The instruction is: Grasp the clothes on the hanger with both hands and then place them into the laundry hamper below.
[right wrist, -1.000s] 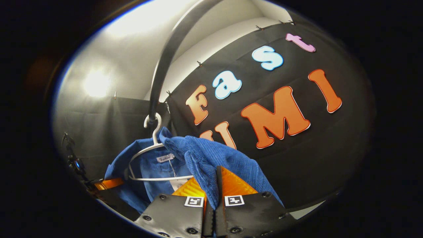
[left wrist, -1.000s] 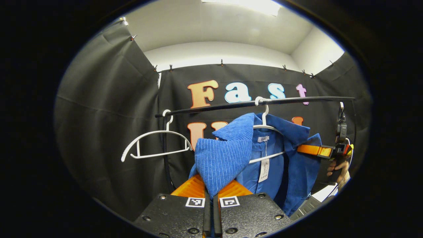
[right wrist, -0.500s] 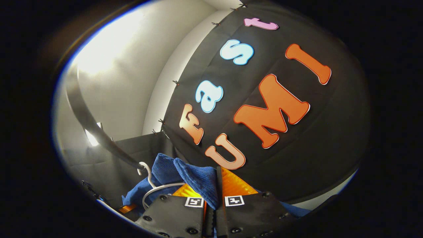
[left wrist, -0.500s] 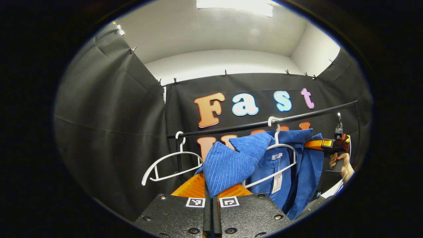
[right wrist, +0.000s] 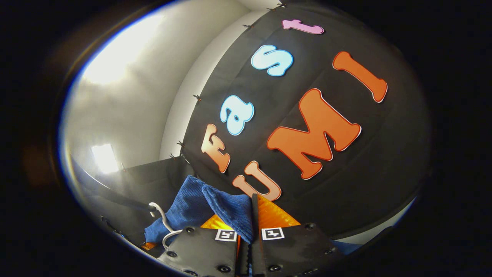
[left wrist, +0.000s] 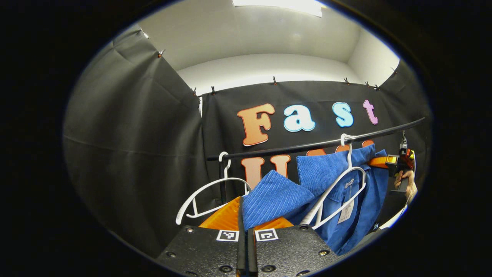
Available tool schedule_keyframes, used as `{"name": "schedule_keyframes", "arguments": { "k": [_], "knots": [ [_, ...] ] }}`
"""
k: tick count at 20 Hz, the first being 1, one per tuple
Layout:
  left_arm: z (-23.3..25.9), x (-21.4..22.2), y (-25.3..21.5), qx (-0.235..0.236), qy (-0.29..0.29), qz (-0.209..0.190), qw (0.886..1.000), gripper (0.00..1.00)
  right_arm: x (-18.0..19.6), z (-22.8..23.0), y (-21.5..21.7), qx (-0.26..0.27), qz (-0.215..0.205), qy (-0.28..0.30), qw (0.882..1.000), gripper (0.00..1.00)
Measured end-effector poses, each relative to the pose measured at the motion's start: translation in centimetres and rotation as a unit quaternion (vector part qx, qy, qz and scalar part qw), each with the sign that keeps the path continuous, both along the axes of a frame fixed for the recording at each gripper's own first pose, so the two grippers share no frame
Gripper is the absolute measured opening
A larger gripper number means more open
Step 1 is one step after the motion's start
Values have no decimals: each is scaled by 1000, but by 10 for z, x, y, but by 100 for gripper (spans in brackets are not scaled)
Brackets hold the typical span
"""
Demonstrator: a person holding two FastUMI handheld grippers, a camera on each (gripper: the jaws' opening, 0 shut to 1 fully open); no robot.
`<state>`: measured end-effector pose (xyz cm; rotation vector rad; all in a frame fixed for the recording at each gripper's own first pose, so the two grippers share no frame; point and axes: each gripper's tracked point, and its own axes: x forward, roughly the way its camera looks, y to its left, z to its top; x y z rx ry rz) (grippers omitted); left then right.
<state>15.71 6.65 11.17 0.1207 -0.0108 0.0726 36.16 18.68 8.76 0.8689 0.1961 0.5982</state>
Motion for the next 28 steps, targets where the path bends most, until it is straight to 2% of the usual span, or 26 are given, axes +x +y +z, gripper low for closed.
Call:
{"name": "schedule_keyframes", "arguments": {
  "k": [5, 6, 13, 18, 22, 28],
  "knots": [
    [-33, 23, -1, -13, 32, -6, 999, 0, 20, -23, -7, -25, -22, 24, 999, 10],
    [-41, 27, -3, -16, 38, -9, 999, 3, 23, -31, -9, -36, -26, 30, 999, 10],
    [-85, 30, -2, -29, 67, -9, 997, 1, 13, -73, -14, -65, -26, 45, 997, 10],
    [-102, 15, -5, -25, 75, -8, 997, 1, -6, -108, -13, -94, -21, 56, 994, 10],
    [-107, -1, -12, -38, 72, -6, 997, 1, -34, -129, -19, -92, -23, 72, 993, 10],
    [-113, -19, -63, -41, 81, -47, 995, 1, -78, -135, -25, -109, -37, 74, 991, 10]
  ]
}}
